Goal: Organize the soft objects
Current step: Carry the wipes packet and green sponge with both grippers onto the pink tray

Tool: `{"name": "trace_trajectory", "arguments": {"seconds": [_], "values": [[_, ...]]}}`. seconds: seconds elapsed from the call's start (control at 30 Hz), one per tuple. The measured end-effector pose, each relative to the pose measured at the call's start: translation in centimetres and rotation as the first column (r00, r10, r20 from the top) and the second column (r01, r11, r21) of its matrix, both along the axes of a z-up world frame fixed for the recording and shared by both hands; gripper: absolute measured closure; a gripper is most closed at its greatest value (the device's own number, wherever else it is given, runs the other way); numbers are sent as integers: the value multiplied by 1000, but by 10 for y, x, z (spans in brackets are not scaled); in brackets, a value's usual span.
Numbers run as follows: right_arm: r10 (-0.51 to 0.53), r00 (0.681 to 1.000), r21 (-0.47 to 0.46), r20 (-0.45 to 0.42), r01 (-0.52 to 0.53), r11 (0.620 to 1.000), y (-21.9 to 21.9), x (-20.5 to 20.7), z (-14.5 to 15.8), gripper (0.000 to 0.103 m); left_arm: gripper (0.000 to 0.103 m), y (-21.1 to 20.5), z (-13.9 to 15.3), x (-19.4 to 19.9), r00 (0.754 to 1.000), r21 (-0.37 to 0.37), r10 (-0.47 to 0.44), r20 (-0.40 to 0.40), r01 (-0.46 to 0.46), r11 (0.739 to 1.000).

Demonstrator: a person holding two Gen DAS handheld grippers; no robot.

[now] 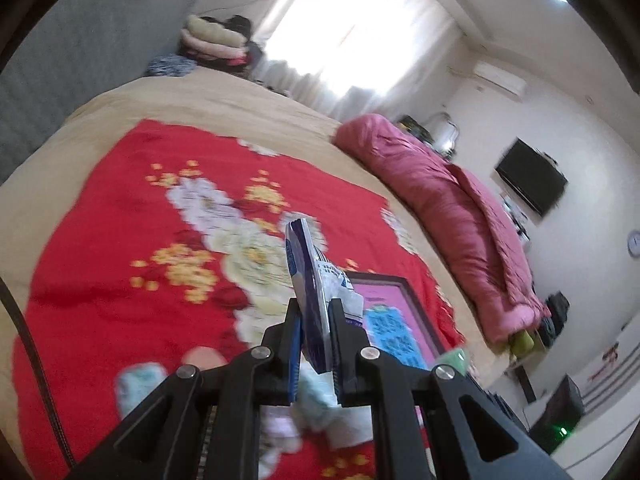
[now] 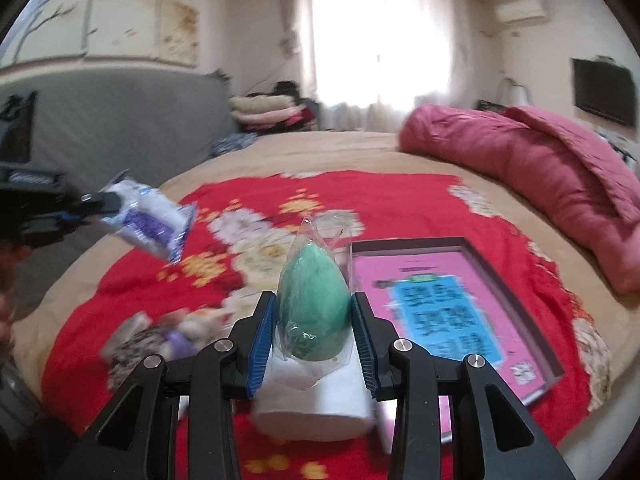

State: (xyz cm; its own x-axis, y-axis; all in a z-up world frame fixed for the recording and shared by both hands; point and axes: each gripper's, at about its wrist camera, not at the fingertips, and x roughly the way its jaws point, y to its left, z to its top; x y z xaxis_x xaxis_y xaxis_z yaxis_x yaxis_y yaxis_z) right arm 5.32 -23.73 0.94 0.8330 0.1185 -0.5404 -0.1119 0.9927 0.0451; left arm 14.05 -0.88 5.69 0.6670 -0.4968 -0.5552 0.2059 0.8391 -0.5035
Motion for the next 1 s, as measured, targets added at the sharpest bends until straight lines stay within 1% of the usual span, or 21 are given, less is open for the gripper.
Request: {"name": "trace_trajectory", "arguments": {"seconds": [0.1,0.2,0.27,0.33,0.47,0.53,0.6,0.73,0.83,0.9,1.0], "values": [[-71,997,19,6,71,997,-29,0,4,64,90,-38,7,-3,998,19,-60,6,60,998],[-160,987,11,12,159,987,-62,-1,4,64,90,-74,6,-4,993,34,-114,-7,114,993],[-234,972,-14,15,234,972,-84,-2,2,64,90,-97,2,-6,988,40,-153,-19,153,987],[-278,960,-26,6,278,960,-102,-2,-3,64,90,-123,-3,-5,981,49,-191,-33,192,980],[-370,928,-32,-44,369,929,-135,3,-17,64,90,-175,-17,-5,962,79,-265,-70,270,959],[-409,910,-46,-70,407,912,-151,5,-25,64,90,-195,-28,-4,952,93,-289,-98,298,950],[-438,894,-62,-91,434,899,-166,8,-33,64,90,-215,-39,-2,941,106,-314,-128,328,939],[-463,878,-89,-124,454,886,-184,14,-47,64,90,-245,-65,-3,923,166,-343,-176,371,914],[-472,868,-122,-150,458,881,-190,16,-57,64,90,-259,-82,-5,913,211,-351,-207,392,895],[-479,862,-165,-168,454,875,-191,19,-63,64,90,-265,-90,-6,908,235,-354,-223,403,885],[-475,856,-201,-204,438,876,-191,25,-74,64,90,-271,-99,-8,899,250,-363,-247,421,872]]}}
